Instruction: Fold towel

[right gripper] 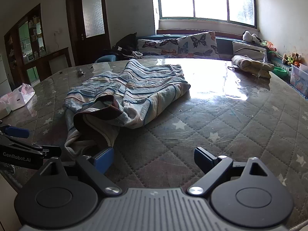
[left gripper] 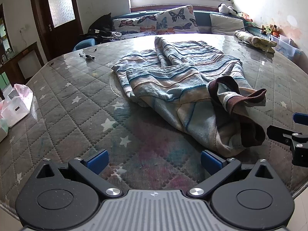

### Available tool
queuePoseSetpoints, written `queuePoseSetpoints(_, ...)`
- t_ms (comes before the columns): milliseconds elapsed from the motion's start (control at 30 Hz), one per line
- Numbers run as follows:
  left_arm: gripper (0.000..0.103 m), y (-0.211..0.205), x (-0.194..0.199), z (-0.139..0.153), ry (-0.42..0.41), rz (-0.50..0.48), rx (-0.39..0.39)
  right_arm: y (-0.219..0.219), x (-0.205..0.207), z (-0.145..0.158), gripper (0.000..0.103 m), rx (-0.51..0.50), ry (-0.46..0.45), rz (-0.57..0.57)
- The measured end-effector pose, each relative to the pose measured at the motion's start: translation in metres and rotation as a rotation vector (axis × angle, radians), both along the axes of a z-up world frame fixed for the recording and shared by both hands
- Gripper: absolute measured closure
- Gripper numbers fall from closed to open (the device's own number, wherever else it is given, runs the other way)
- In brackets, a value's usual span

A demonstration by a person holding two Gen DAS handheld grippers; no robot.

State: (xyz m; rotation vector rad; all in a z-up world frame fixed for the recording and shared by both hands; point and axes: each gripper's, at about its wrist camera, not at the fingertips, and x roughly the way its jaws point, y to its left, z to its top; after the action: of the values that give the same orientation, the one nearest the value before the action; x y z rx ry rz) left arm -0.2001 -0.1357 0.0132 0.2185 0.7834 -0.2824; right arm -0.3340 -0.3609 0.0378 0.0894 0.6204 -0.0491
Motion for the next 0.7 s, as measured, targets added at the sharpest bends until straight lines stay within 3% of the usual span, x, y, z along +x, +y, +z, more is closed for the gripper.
queuePoseSetpoints(700,0.0,0.003,0.017,0.013,0.01,0.022,-0.04,-0.003,0.022,0.013,0.025,-0.006,-0.004,0.011)
